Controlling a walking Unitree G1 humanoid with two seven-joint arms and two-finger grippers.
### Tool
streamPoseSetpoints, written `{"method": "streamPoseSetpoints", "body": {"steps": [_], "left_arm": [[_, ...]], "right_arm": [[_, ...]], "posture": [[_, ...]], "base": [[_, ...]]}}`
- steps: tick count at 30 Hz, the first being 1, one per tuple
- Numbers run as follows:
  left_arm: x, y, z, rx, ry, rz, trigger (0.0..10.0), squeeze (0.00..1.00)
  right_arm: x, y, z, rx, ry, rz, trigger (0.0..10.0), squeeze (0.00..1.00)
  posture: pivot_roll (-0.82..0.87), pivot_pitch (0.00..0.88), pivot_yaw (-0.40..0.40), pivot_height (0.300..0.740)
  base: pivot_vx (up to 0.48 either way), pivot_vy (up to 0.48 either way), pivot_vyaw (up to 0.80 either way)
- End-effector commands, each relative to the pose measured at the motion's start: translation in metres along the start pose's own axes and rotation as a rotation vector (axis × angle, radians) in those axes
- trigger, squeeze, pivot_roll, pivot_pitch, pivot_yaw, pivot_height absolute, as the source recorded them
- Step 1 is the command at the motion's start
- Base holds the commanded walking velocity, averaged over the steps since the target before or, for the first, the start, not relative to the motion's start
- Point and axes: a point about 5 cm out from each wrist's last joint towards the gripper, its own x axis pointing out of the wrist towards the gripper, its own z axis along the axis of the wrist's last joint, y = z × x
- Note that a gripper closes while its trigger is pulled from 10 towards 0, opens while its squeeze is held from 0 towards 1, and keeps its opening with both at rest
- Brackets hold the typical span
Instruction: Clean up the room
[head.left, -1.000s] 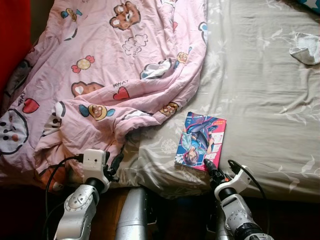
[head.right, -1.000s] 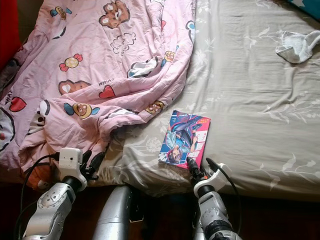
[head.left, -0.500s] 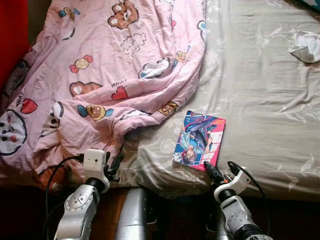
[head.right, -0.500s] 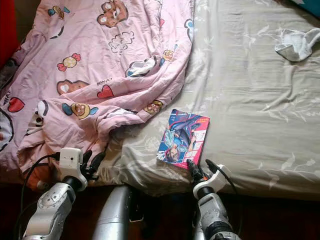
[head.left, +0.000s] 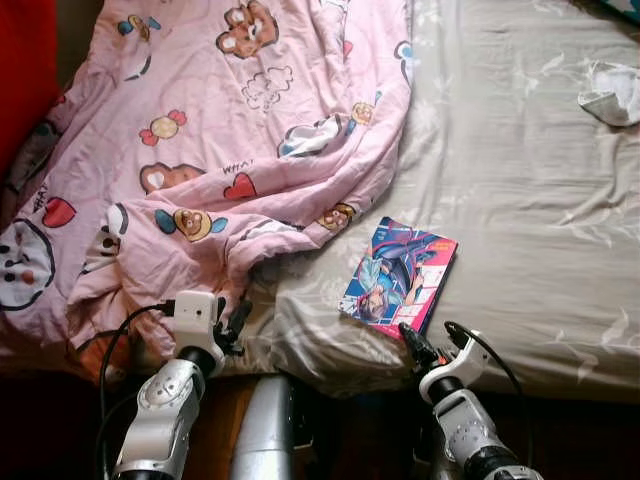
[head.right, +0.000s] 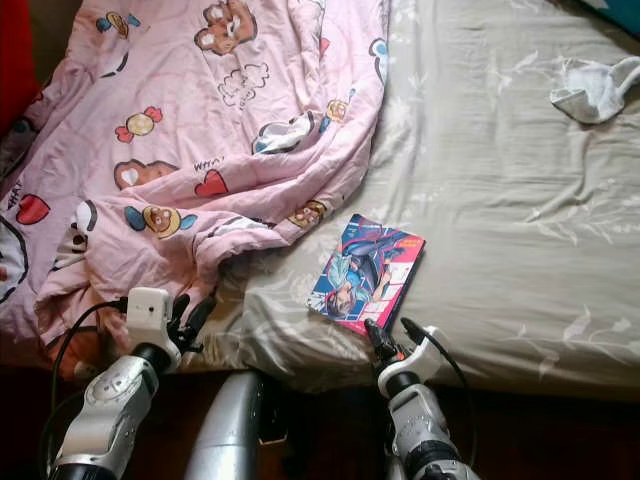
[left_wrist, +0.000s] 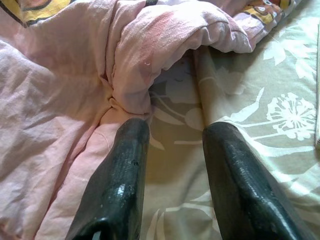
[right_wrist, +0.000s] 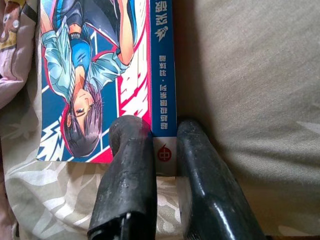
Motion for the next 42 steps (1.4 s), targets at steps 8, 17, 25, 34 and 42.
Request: {"method": "streamPoseSetpoints", "body": {"steps": [8,17,25,34,42], "left_arm": [[0.007,0.002,-0.016,0.001,0.047,0.027,10.0,0.0],[0.013,-0.001,-0.024,-0.022,0.046,0.045,10.0,0.0],[0.021,-0.004,-0.028,-0.056,0.042,0.083,10.0,0.0],[0.023,-0.001,-0.031,-0.073,0.033,0.113,10.0,0.0],[0.022,-0.002,-0.041,-0.057,0.081,0.113,10.0,0.0]], "right_arm": [[-0.007,-0.015,0.006,-0.074,-0.024,-0.104,0.0,0.0],[-0.001,-0.005,0.029,-0.434,-0.103,-0.125,4.5,0.0],[-0.006,0.003,0.058,-0.59,-0.3,-0.125,10.0,0.0],[-0.008,0.004,0.057,-0.693,-0.307,-0.138,10.0,0.0],[-0.008,-0.002,0.055,-0.669,-0.272,-0.192,10.0,0.0]], "posture": [[0.08,0.228,0.114,0.623],[0.02,0.173,0.084,0.623],[-0.03,0.125,0.044,0.623],[-0.05,0.111,0.03,0.623],[-0.06,0.109,0.03,0.662]], "base": [[0.0,0.0,0.0],[0.0,0.0,0.0],[0.0,0.0,0.0],[0.0,0.0,0.0],[0.0,0.0,0.0]]}}
